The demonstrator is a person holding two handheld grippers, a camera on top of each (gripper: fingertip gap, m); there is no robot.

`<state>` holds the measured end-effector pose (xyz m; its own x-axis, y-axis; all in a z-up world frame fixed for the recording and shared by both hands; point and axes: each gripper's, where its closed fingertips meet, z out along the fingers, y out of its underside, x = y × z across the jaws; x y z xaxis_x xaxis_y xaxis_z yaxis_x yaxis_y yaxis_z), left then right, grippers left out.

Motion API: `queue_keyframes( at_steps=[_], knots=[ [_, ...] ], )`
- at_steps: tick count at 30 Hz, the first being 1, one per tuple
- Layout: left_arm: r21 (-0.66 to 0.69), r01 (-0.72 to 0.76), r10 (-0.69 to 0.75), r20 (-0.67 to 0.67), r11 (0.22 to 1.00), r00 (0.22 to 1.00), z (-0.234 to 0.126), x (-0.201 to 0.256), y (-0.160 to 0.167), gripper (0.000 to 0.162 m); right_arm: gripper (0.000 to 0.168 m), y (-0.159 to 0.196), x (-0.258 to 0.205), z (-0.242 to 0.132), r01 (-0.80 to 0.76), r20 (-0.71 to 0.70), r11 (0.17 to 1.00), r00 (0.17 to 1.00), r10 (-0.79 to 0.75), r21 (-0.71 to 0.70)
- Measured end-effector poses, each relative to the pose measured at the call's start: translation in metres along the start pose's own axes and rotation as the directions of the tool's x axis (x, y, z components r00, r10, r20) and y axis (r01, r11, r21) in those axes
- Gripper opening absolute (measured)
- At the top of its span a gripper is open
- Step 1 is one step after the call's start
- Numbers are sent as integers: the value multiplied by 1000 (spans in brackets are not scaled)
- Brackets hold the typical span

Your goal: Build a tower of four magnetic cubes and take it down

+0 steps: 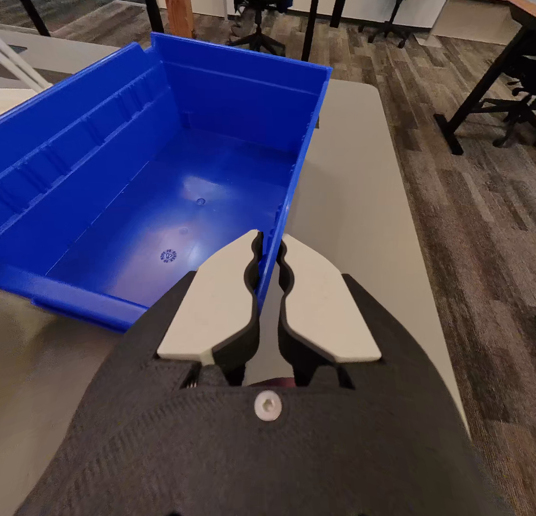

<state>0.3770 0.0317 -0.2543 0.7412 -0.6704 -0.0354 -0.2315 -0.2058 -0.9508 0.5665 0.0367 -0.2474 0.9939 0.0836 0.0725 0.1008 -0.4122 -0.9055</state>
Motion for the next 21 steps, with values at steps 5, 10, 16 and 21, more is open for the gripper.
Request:
queue_keyframes(
  at_steps=[5, 10, 16, 21],
  knots=[
    [26, 70, -71, 39, 997, 997, 33, 2, -11, 17, 4, -18, 28, 46, 0, 35, 1000, 999, 0, 0],
    [27, 118, -120, 60, 993, 991, 64, -6, -21, 18, 3, -31, 45, 78, -9, 37, 1000, 999, 8, 16],
    [32, 175, -177, 68, 984, 982, 87, -22, -26, 17, 3, -42, 51, 102, 4, 33, 1000, 999, -5, 25],
    [35, 198, -199, 59, 980, 978, 94, -28, -29, 17, 3, -46, 53, 111, 14, 27, 999, 1000, -15, 35]
  ],
)
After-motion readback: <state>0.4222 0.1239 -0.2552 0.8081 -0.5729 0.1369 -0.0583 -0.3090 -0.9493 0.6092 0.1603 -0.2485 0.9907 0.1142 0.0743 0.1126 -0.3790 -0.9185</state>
